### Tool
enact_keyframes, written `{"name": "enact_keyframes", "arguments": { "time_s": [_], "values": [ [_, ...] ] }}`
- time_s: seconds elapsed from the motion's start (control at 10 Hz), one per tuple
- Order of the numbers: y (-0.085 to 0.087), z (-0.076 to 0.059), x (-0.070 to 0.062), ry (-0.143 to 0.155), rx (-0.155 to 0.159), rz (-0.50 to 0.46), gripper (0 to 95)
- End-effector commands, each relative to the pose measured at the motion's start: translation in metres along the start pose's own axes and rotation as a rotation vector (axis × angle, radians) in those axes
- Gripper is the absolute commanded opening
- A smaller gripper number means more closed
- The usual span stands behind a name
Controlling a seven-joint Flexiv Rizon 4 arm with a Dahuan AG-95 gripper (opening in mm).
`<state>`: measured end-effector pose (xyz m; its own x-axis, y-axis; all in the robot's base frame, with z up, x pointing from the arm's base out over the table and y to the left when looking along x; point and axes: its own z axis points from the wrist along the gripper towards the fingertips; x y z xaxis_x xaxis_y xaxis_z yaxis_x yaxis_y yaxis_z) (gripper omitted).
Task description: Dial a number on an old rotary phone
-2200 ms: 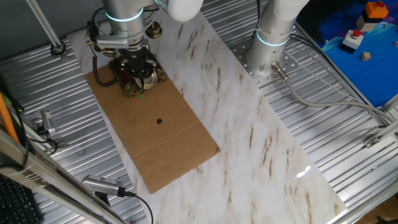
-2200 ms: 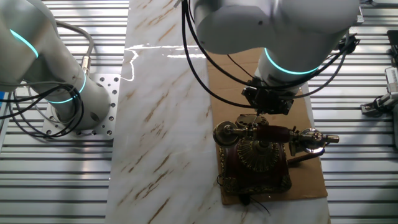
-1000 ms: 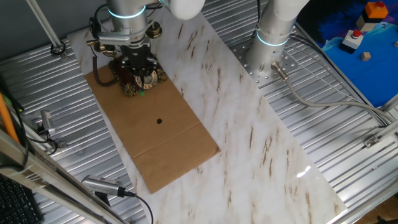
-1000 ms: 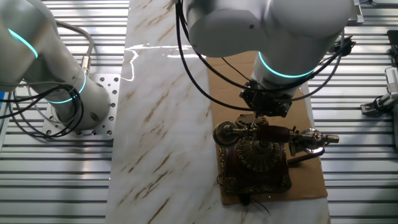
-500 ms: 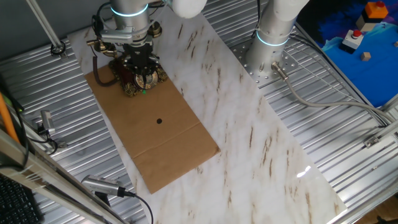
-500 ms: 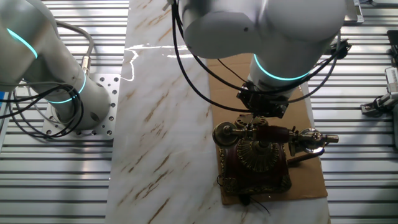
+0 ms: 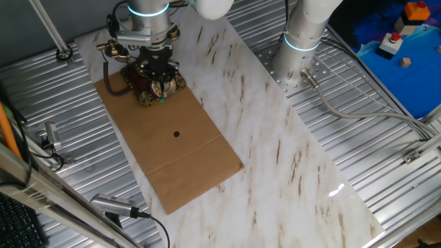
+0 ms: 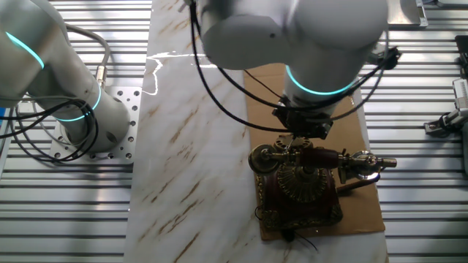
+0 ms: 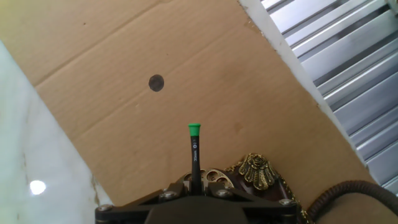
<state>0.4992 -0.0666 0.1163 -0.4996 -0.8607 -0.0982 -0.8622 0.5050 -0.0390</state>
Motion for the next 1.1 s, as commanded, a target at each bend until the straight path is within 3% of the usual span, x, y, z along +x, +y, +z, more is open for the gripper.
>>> {"name": "enact_keyframes", "arguments": {
  "time_s": [0.1, 0.6, 1.1],
  "values": [
    [0.001, 0.0005, 0.0011, 0.006, 0.01, 0.012, 0.0],
    [0.0042, 0.0029, 0.0057, -0.01, 0.04, 0.036, 0.0],
    [0.0048, 0.0035, 0.0063, -0.01, 0.044, 0.057, 0.0]
  ]
}}
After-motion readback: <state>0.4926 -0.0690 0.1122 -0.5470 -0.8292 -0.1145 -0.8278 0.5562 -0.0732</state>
